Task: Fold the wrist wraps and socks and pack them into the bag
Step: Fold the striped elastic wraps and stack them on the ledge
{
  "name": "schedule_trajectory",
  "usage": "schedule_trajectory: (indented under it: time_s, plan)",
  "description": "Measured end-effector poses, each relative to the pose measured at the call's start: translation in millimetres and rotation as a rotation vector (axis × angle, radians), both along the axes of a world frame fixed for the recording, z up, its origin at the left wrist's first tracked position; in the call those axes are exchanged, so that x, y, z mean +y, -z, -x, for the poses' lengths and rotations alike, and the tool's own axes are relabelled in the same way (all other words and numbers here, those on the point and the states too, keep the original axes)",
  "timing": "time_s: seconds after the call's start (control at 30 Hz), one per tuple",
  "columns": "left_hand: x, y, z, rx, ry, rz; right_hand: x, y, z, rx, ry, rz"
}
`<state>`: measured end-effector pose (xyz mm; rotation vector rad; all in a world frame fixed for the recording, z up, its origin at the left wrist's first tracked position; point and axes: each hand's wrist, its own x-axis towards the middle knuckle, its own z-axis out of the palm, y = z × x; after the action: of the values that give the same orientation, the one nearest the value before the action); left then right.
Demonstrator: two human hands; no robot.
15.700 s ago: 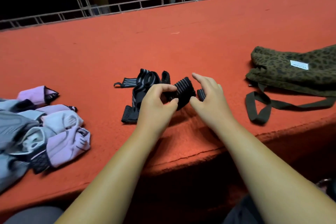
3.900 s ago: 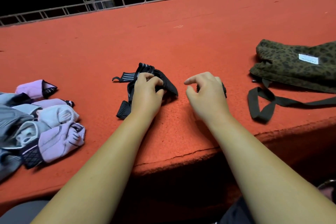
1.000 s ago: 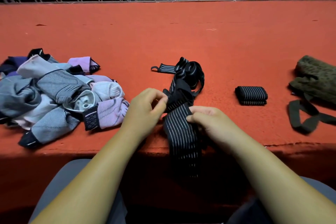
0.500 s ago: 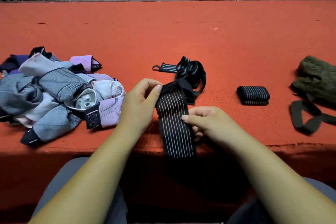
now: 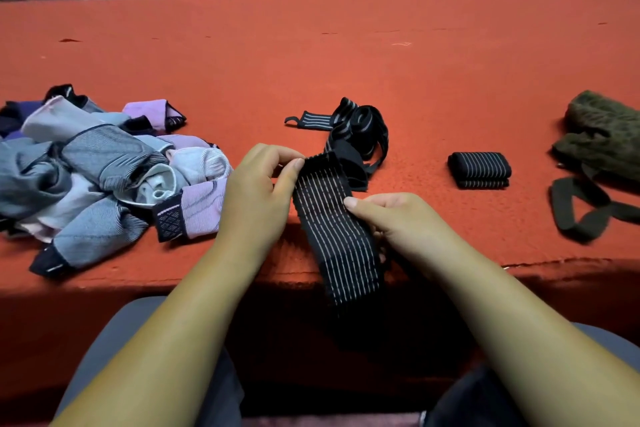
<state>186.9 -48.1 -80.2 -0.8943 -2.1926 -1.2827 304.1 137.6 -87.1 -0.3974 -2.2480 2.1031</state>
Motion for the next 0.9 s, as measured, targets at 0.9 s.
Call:
schedule_trajectory:
  time_s: [0.9]
  plan:
    - [5, 18, -3, 0.103, 0.283, 0.299, 19, 10, 11, 0.028, 0.060, 0.197]
